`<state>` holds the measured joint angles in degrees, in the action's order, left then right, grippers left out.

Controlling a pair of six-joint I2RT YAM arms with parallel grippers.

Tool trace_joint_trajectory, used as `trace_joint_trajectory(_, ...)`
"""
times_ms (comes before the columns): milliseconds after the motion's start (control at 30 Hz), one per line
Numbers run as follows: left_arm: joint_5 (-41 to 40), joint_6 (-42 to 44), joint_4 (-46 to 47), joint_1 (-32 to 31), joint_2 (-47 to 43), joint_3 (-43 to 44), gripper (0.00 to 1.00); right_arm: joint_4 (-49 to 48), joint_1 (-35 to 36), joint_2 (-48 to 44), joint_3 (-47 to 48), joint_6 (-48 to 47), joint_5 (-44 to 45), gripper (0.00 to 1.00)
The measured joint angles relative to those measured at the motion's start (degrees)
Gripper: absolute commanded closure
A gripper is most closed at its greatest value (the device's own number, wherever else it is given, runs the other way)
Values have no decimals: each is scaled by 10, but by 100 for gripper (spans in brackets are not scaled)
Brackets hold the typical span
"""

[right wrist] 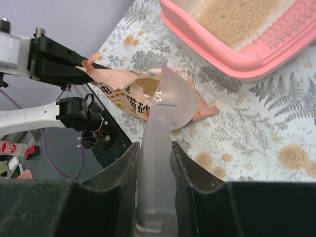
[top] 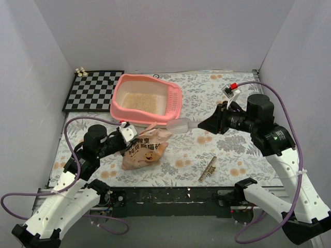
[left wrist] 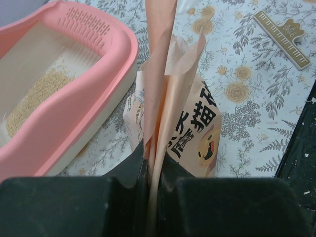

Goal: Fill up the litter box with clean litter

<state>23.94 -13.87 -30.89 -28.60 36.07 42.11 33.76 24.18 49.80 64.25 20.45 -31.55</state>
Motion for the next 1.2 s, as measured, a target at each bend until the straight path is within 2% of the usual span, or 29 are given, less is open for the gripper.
trace_joint_trajectory(200,26,5,27,-1,-16,-19,100,-3,11,52,58,-36,-29,99)
trace_joint_trajectory(467,47,11,31,-14,-16,-21,100,19,50,107,58,-84,-34,99)
trace_joint_trajectory(633,43,21,50,-49,-30,-39,100,37,75,122,58,-114,-36,99)
trace_joint_trajectory(900,-14,49,78,-143,-38,-62,100,49,130,187,56,-125,-29,99)
trace_joint_trajectory(1200,-77,1,112,-157,-11,-65,100,-52,231,256,22,-65,16,99)
